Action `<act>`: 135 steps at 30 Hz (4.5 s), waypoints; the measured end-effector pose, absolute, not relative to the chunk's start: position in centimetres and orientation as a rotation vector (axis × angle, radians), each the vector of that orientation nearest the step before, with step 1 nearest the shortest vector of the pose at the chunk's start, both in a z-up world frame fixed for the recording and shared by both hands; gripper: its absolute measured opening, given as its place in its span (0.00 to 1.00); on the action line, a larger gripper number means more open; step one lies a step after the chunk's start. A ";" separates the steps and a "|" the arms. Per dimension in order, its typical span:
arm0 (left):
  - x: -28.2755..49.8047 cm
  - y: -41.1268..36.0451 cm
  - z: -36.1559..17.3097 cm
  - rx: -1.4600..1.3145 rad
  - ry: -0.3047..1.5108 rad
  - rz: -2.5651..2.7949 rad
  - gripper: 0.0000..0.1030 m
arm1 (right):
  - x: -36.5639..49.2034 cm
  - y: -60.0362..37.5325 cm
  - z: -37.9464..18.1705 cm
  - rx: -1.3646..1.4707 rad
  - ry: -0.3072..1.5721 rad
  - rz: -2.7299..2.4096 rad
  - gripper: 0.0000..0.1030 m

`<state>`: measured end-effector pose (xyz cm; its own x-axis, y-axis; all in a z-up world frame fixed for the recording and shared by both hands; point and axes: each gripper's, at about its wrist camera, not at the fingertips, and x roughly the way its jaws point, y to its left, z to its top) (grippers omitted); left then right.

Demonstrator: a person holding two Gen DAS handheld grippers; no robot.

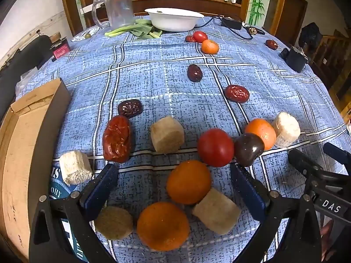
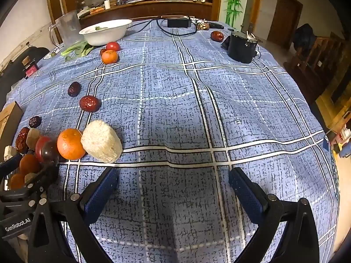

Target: Organize fruits

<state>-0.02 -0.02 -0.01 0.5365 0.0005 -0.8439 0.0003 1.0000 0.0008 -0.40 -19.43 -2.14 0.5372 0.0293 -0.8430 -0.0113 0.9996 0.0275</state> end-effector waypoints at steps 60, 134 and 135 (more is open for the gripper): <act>-14.9 11.6 13.3 -0.111 0.477 0.091 1.00 | -16.0 -18.1 6.4 0.154 0.449 -0.032 1.00; -8.6 9.5 3.8 -0.220 0.869 -0.294 0.27 | -1.5 -16.6 -0.2 0.188 0.832 0.240 0.37; -9.2 10.0 4.6 -0.231 0.851 -0.300 0.27 | -1.8 -16.6 0.1 0.180 0.823 0.236 0.37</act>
<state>-9.17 9.99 4.58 0.6217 -0.3495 -0.7010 0.1671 0.9335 -0.3172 -1.81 -16.56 0.10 0.6562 0.2762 -0.7022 -0.1372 0.9588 0.2489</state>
